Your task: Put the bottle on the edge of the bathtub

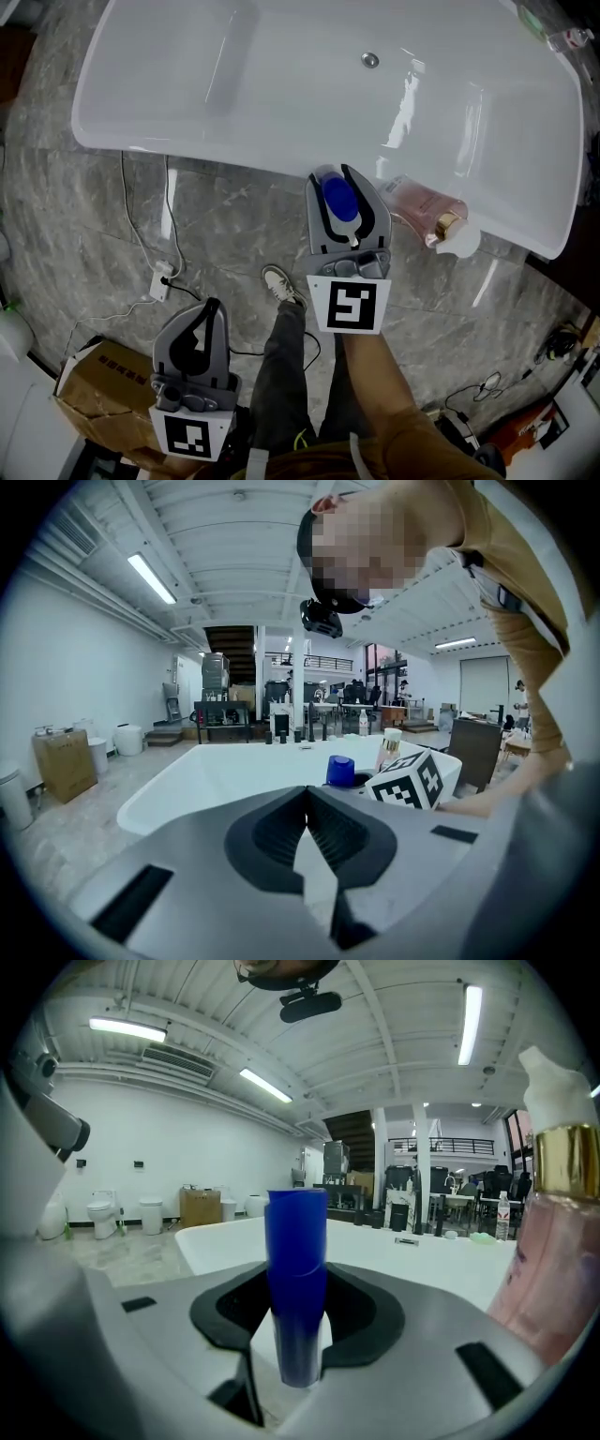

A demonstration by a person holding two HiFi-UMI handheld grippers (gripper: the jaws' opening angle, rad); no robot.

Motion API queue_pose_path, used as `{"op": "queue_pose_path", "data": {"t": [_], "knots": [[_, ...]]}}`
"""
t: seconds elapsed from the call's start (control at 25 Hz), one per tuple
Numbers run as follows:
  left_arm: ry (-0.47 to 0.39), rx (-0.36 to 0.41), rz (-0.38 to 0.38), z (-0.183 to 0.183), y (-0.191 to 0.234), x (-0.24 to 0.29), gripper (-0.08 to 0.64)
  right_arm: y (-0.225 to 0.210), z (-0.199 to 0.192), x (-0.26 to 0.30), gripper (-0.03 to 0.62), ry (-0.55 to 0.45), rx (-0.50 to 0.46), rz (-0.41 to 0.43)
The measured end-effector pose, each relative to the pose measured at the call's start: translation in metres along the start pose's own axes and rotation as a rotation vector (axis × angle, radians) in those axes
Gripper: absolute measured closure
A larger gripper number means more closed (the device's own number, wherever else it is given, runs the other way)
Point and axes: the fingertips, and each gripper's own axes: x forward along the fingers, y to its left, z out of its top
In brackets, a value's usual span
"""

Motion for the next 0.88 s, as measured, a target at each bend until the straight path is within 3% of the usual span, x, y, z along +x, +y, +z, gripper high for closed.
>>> {"op": "queue_pose_path", "data": {"t": [0.44, 0.88], "knots": [[0.006, -0.019, 0.017, -0.006, 0.014, -0.004, 0.554, 0.010, 0.010, 0.016, 0.431, -0.022, 0.030, 0.036], [0.003, -0.041, 0.028, -0.010, 0.018, -0.006, 0.554, 0.021, 0.009, 0.022, 0.431, 0.008, -0.027, 0.087]]}}
